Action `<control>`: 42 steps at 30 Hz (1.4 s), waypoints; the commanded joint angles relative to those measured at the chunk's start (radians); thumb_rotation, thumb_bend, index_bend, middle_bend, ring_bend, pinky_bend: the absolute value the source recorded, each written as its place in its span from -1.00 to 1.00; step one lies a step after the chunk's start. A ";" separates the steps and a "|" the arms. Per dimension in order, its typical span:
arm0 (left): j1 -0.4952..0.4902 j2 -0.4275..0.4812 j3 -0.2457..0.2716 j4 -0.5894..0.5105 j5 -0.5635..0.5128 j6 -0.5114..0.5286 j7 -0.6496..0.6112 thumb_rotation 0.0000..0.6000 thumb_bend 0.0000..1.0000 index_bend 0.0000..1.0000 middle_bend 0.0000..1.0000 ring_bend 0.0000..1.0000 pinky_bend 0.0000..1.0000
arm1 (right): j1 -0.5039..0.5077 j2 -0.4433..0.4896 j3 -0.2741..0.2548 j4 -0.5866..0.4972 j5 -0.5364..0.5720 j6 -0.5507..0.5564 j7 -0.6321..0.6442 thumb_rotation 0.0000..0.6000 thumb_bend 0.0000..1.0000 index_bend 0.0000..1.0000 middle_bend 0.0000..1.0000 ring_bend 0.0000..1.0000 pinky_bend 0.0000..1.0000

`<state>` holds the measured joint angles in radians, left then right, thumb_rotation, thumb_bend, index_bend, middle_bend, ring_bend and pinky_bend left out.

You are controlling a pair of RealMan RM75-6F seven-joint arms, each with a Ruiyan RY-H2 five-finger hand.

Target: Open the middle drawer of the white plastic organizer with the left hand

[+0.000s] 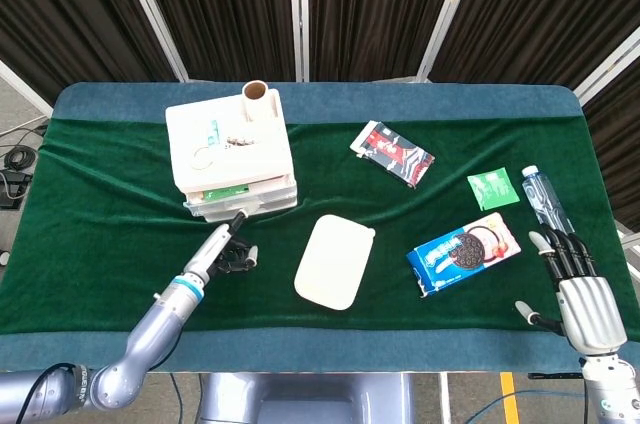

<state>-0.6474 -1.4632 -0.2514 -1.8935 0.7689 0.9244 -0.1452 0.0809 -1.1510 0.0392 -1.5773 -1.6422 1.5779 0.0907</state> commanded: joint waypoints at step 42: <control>0.046 0.056 0.001 -0.266 0.063 0.392 0.832 1.00 0.41 -0.88 0.90 0.63 0.69 | 0.000 -0.003 -0.005 -0.006 -0.006 -0.003 -0.016 1.00 -0.93 -1.00 -1.00 -1.00 -1.00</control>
<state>-0.5814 -1.4074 -0.2332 -2.1548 0.8575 1.3210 0.6697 0.0812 -1.1540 0.0343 -1.5831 -1.6484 1.5746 0.0744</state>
